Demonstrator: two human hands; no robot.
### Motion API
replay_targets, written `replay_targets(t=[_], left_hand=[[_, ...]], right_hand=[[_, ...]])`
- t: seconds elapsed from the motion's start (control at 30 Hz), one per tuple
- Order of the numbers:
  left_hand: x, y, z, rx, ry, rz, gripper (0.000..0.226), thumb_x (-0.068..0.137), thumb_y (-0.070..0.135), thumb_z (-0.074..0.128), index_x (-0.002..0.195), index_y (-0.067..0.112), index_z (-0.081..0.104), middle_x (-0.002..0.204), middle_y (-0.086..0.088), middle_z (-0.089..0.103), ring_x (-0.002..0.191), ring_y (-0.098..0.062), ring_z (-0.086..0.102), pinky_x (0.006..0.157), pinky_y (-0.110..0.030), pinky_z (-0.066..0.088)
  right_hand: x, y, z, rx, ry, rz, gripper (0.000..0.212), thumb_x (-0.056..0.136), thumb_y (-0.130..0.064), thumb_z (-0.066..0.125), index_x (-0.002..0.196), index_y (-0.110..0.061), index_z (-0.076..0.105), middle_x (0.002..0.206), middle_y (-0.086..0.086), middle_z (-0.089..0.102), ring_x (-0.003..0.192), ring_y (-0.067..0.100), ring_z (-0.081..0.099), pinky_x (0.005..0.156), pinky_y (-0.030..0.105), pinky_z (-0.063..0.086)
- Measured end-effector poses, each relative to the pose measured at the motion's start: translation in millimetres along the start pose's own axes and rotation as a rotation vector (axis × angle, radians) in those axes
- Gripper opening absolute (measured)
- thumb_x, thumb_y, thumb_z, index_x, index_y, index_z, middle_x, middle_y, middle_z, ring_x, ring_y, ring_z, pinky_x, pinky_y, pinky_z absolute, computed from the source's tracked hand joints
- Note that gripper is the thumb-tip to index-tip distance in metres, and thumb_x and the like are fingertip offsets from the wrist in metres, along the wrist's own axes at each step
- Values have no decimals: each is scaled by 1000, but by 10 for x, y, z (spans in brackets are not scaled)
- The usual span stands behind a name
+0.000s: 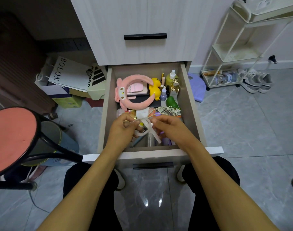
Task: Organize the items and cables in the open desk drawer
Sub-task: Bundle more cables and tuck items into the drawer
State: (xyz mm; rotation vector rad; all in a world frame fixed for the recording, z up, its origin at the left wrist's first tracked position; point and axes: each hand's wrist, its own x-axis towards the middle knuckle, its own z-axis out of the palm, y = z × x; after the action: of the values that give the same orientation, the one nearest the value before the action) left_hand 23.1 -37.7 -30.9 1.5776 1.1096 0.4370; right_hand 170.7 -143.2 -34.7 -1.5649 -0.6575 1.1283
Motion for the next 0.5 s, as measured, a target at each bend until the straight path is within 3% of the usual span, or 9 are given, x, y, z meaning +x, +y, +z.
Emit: replay_targets(t=[0.13,0.2,0.27,0.33,0.4,0.5], left_hand=[[0,3,-14,-2,27,7,16,95,19,61,90,4,58,73,1,74,59,-13,64,45,-20,46],[-10,8,-6,19,23,22,16,95,19,61,90,5,58,73,1,74,57,-12,65,44,-19,46],[-14,9,0,32,19,38,16,95,19,61,89,5,57,73,1,73,56,-10,64,44,-19,46],[-7,2,0,40,19,36,16,95,20,61,88,6,57,72,1,73,55,-10,63,44,-19,46],[-1,-11,-6,35,31,27,17,95,19,61,87,5,56,71,1,73,52,-8,60,44,-20,46],[9,-32,-25,22,91,6,19,95,20,61,89,3,56,72,-1,72,50,-7,58,47,-25,48]], right_hand=[[23,-10,4,-55,-62,54,18,90,-14,67,100,-28,70,100,-3,70,83,7,65,78,29,56],[18,-18,19,-95,-136,69,25,88,-11,68,108,-26,70,105,-4,70,86,4,65,75,26,53],[17,-22,20,-75,-144,78,23,89,-10,66,109,-19,71,103,3,73,92,13,68,74,27,54],[10,-22,19,-43,-74,72,14,90,-6,63,100,-9,72,88,10,75,80,19,70,73,30,56],[15,-20,25,-21,57,89,13,92,-2,60,99,2,70,74,10,72,61,15,67,62,24,56],[43,10,-19,31,284,144,14,93,1,56,98,7,68,71,11,68,50,12,62,51,20,54]])
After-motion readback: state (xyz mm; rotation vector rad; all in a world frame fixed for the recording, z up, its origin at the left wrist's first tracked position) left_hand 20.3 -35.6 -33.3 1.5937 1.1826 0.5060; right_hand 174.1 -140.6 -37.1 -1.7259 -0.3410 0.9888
